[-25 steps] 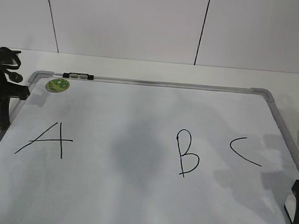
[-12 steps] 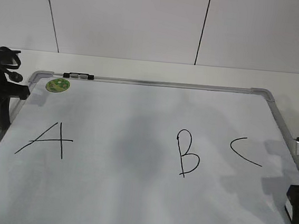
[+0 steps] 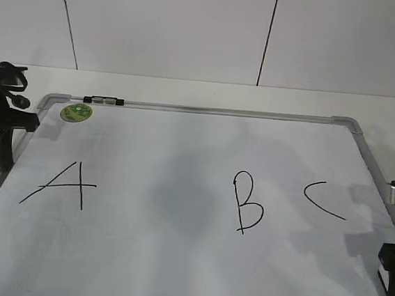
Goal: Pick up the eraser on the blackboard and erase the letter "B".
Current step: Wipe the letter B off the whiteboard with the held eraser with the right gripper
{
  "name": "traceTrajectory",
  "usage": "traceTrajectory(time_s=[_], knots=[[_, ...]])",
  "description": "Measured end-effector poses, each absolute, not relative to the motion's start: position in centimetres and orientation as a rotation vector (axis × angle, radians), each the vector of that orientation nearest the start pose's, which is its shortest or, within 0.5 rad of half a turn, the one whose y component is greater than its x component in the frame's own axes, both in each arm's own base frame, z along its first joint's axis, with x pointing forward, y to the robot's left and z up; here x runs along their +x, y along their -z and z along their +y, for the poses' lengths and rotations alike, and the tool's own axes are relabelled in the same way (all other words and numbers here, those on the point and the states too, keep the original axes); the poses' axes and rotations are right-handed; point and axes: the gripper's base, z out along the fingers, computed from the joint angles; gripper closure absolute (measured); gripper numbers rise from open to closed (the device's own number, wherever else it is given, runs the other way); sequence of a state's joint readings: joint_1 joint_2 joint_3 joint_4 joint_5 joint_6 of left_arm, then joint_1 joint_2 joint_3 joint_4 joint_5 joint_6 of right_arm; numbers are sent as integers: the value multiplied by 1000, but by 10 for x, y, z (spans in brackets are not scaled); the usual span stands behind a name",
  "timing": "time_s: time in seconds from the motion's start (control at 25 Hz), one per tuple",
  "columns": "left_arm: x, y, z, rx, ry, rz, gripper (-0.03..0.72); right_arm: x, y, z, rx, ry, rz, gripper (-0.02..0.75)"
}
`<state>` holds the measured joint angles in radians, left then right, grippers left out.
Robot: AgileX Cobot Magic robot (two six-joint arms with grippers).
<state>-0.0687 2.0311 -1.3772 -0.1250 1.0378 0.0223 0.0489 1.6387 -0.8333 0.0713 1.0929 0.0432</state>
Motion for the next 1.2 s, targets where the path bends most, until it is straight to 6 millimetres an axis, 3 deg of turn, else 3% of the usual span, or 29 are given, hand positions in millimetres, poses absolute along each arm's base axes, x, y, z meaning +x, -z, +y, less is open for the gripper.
traceTrajectory(time_s=[0.44, 0.88, 1.0, 1.2], knots=[[379, -152, -36, 40, 170, 3173, 669, 239, -168, 18, 59, -85, 3412, 164], [379, -152, -36, 39, 171, 3173, 669, 270, -212, 24, 58, -148, 3266, 166], [379, -152, -36, 39, 171, 3175, 669, 278, -225, 39, 2, -150, 3218, 167], [379, -152, -36, 39, 171, 3175, 669, 283, -242, 92, -206, -162, 3152, 167]])
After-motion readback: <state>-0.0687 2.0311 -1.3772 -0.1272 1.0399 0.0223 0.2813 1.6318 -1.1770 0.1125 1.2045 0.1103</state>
